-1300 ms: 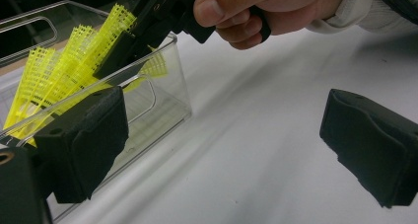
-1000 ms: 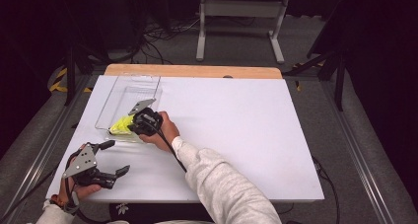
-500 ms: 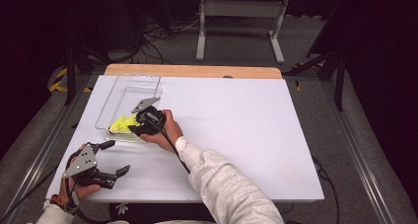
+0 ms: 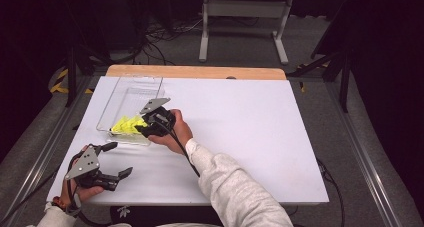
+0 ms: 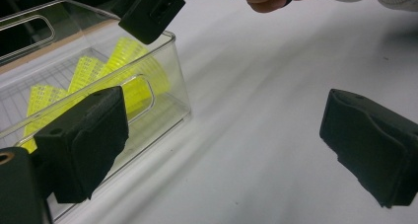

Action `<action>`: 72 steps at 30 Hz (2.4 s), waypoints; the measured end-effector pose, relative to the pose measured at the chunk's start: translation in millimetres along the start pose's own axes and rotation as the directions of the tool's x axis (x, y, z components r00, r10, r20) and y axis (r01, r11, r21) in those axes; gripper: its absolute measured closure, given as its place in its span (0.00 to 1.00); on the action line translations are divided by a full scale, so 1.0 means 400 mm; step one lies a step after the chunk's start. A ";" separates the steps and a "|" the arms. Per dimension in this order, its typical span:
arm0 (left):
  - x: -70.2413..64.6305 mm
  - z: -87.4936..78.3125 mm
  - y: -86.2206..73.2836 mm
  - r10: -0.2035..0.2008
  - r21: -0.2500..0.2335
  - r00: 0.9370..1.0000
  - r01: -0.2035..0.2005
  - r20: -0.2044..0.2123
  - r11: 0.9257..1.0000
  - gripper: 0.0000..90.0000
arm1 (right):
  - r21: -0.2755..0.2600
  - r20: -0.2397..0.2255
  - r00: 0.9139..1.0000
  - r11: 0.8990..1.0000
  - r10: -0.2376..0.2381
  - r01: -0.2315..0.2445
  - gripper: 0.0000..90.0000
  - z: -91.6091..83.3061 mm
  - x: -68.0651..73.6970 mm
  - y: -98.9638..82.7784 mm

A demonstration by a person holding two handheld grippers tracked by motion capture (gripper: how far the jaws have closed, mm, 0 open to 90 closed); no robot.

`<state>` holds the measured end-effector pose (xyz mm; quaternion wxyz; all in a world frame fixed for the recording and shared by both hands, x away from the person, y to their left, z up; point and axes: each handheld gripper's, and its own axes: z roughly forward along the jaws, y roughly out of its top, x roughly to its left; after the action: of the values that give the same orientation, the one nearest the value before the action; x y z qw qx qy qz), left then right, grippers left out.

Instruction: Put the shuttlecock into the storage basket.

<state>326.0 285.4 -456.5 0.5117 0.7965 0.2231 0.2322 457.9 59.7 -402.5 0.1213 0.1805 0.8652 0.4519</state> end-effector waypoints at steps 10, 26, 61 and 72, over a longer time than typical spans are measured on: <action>0.000 0.003 0.001 0.002 0.002 1.000 -0.002 0.002 1.000 0.06 | -0.006 0.020 1.000 1.000 0.005 -0.005 0.61 -0.029 -0.017 -0.010; 0.000 0.007 0.001 0.004 0.007 1.000 -0.004 0.005 1.000 0.06 | -0.021 0.083 0.996 0.999 -0.041 0.043 0.57 -0.069 -0.036 -0.024; 0.000 0.011 0.002 0.006 0.016 1.000 -0.006 0.006 1.000 0.06 | -0.034 0.162 0.977 0.988 -0.140 0.148 0.38 -0.149 -0.028 -0.075; -0.001 0.013 0.002 0.006 0.019 1.000 -0.006 0.005 1.000 0.06 | -0.042 0.173 0.976 0.989 -0.132 0.141 0.31 -0.165 -0.029 -0.097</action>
<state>329.0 281.2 -457.8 0.5040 0.8027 0.2214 0.2296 435.8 -14.3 -396.8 0.2299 0.1553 0.8496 0.4485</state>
